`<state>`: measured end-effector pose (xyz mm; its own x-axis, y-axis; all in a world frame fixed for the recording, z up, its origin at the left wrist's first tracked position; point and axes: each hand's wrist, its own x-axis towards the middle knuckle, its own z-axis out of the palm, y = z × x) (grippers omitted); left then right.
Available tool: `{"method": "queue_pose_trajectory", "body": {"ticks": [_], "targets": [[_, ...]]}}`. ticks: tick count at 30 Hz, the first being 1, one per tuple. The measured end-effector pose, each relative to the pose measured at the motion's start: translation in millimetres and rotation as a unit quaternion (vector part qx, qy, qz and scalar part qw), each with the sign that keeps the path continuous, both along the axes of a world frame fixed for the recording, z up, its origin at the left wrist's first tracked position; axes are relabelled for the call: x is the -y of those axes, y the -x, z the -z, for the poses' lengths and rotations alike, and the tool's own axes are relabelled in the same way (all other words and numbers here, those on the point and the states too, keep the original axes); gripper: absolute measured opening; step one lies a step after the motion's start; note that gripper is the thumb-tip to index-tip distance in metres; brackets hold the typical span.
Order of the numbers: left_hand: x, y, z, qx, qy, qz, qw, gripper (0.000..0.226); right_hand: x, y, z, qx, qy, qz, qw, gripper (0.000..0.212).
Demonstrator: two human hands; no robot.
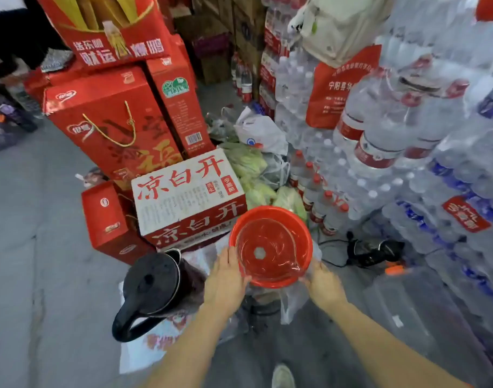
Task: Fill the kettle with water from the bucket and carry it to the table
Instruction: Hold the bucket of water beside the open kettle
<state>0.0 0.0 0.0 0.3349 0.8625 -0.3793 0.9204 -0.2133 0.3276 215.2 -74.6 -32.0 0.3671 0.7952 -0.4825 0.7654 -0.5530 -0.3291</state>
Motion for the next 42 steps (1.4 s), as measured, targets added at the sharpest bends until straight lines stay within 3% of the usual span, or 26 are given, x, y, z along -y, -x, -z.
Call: {"method": "queue_pose_trajectory", "body": {"ticks": [5,8,10,12,15,17,19,21,24,30,35,37,39,42], "targets": [[-10,-16,18,0.027,0.075,-0.028,0.996,0.086,-13,0,2,-0.085,0.061,0.092,0.990,0.057],[-15,-11,25,0.003,0.102,0.012,0.995,0.083,-12,-2,9,-0.124,0.081,0.117,0.982,0.041],[-17,-5,27,-0.003,0.108,0.040,0.993,0.080,-10,4,9,-0.200,0.082,0.139,0.966,0.032],[-18,4,25,-0.005,0.074,0.054,0.996,0.076,-5,11,3,-0.265,0.045,0.137,0.953,0.030],[-23,31,16,-0.042,-0.050,0.053,0.996,0.066,-1,15,2,-0.297,-0.011,0.145,0.944,0.024],[-31,58,7,-0.080,-0.127,0.033,0.988,0.065,-1,17,2,-0.253,0.004,0.108,0.961,0.015],[-39,90,5,-0.108,-0.182,0.005,0.977,0.067,-3,18,1,-0.132,0.011,0.016,0.991,0.014],[-46,117,0,-0.147,-0.162,-0.040,0.975,0.076,-5,20,0,-0.032,0.000,-0.048,0.998,0.025],[-53,137,-2,-0.170,-0.073,-0.116,0.976,0.090,-12,23,-4,0.042,0.003,-0.087,0.995,0.024],[-53,132,-20,-0.111,-0.065,-0.152,0.980,0.077,-19,26,-2,0.107,0.040,-0.125,0.986,0.027],[-27,151,-51,0.001,-0.108,-0.223,0.969,0.080,-29,35,3,0.034,0.038,-0.025,0.998,0.026],[-10,156,-64,0.065,-0.120,-0.288,0.948,0.080,-38,36,5,-0.014,0.051,0.047,0.997,0.025],[8,161,-73,0.146,-0.096,-0.386,0.906,0.079,-45,35,5,-0.072,0.066,0.108,0.989,0.024],[23,173,-76,0.254,-0.058,-0.444,0.858,0.085,-50,33,5,-0.205,0.066,0.218,0.952,0.025]]}}
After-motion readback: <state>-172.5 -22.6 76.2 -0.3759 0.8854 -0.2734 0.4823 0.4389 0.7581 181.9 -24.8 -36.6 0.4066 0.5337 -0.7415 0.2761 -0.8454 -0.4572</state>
